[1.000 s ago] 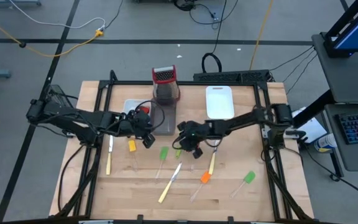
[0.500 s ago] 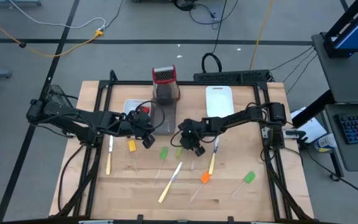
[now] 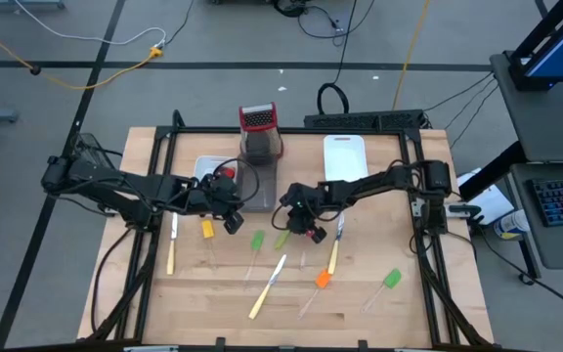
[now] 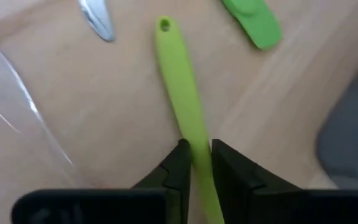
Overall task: Pick & Place Kitchen Items
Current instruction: Put the green serving spoon into the left white bin, then put the right yellow knife into the right white bin
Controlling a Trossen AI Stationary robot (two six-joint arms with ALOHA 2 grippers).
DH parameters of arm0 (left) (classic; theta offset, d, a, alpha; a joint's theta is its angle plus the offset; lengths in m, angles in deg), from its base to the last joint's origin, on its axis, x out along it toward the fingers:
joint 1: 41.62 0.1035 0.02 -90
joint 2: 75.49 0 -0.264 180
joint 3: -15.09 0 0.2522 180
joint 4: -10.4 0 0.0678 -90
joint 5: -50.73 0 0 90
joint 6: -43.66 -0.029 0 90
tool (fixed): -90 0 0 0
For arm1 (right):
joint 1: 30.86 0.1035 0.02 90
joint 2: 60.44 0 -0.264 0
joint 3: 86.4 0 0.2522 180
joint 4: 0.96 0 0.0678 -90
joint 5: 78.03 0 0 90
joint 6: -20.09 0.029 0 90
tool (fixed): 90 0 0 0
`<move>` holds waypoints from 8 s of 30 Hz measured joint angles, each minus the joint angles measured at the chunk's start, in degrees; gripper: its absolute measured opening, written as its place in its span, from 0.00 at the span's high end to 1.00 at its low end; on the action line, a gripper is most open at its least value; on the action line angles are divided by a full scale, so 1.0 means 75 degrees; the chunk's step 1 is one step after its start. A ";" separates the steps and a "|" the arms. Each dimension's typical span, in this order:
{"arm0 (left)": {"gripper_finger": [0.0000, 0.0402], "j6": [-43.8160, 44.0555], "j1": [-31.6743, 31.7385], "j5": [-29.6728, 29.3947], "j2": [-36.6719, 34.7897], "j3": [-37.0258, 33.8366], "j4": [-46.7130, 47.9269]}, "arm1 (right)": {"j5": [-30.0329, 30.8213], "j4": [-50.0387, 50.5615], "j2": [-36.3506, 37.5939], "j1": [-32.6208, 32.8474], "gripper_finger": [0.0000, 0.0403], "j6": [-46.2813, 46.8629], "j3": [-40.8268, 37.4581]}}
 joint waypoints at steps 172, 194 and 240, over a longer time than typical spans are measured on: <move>0.84 0.0574 -0.0546 -0.1405 -0.0475 0.0006 0.2411 | 0.3813 -0.3938 0.1377 0.1684 0.66 0.2480 -0.1553; 0.84 0.3633 -0.0049 -0.0931 0.0824 -0.0006 0.4578 | 0.3813 -0.3863 0.1374 0.1681 0.65 0.2483 -0.1554; 0.56 0.2044 0.0506 -0.0224 0.0413 0.0006 0.2350 | 0.1811 -0.3799 0.1371 0.1576 0.65 0.2870 -0.1550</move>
